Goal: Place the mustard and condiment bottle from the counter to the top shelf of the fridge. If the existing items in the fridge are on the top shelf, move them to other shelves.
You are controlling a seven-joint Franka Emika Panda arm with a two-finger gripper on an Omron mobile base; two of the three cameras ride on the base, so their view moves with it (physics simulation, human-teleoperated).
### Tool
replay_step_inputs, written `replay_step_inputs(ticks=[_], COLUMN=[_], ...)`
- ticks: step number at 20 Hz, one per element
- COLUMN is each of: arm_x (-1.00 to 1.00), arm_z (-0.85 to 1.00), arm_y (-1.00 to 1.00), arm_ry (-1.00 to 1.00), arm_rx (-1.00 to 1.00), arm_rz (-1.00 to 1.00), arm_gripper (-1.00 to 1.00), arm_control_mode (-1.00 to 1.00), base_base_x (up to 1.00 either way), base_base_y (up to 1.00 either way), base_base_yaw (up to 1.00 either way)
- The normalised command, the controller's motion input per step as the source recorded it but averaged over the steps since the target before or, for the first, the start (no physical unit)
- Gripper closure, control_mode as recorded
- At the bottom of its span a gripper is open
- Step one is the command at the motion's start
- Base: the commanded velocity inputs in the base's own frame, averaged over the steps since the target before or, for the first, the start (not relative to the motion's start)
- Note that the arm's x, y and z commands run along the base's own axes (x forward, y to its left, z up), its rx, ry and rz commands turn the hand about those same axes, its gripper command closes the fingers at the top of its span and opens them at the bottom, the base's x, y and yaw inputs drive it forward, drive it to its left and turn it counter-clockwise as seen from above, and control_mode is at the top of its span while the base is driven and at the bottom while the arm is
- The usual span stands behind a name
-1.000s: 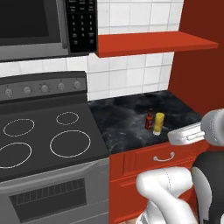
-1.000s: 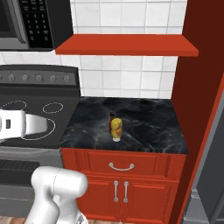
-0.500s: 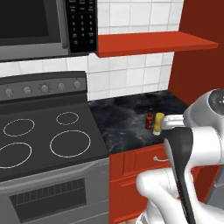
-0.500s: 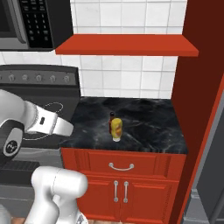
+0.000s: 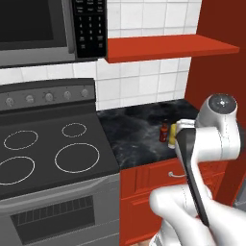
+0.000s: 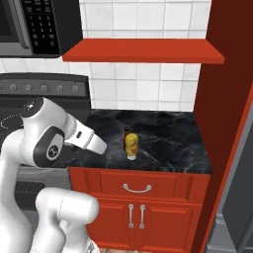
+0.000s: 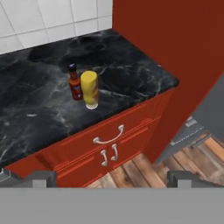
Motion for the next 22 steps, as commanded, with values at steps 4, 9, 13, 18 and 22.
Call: replay_step_inputs(ticks=[4,9,13,18,22], arm_x=[0.66,0.44,0.37,0.36,0.42], arm_z=[-0.18,-0.22,-0.33,-0.42,-0.42], arm_y=[-0.15,-0.21,-0.27,-0.13,0.00], arm_ry=[0.06,0.13,0.18,0.14,0.03], arm_rx=[0.00,0.00,0.00,0.00,0.00], arm_rz=[-0.04,0.00,0.00,0.00,-0.04], arm_gripper=[-1.00,-1.00,-1.00,-1.00,-1.00], arm_control_mode=[-1.00,-1.00,-1.00,-1.00,-1.00], base_base_x=[0.00,0.00,0.00,0.00,0.00], base_base_y=[0.00,0.00,0.00,0.00,0.00], base_base_yaw=[0.00,0.00,0.00,0.00,0.00])
